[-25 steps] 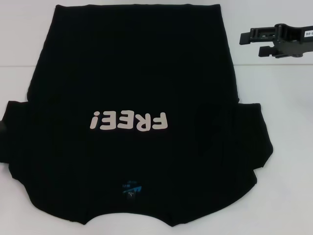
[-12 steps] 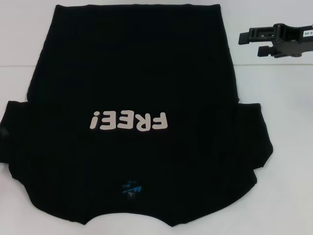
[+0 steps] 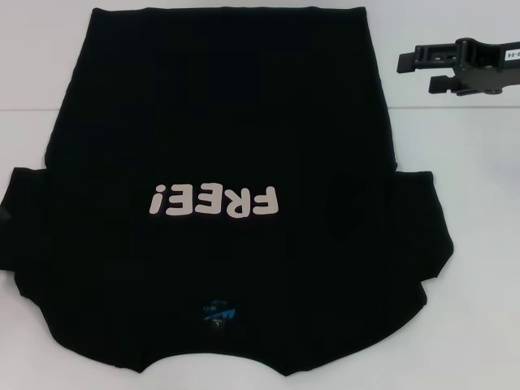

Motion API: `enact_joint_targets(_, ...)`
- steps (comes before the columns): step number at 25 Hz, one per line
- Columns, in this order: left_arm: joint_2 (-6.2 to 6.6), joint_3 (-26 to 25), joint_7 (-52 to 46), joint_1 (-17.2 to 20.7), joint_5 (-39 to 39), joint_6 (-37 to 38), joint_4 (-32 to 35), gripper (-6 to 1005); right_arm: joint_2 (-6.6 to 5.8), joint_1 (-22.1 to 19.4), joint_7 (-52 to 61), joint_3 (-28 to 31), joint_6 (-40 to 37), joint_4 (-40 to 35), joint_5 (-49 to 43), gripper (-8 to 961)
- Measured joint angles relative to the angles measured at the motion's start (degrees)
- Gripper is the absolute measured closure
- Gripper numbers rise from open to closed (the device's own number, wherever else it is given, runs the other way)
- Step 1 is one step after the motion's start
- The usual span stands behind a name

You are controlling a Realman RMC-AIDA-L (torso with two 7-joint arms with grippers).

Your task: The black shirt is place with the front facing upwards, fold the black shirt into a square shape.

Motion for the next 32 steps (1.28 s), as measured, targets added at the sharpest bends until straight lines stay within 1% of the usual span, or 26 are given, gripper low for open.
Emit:
enact_joint_targets(6, 0.05, 1.1, 0.1, -0.2, 0.1, -1.3, -1.1, 64, 0.00, -0.1, 0.0, 0.1, 0.0, 0.0, 0.0, 42)
enact_joint_targets(32, -0.06, 1.3, -1.4, -1.2, 0.4, -2.3, -4.1, 70, -0.09, -0.6, 0.1, 0.4, 0.0, 0.1, 0.3, 42)
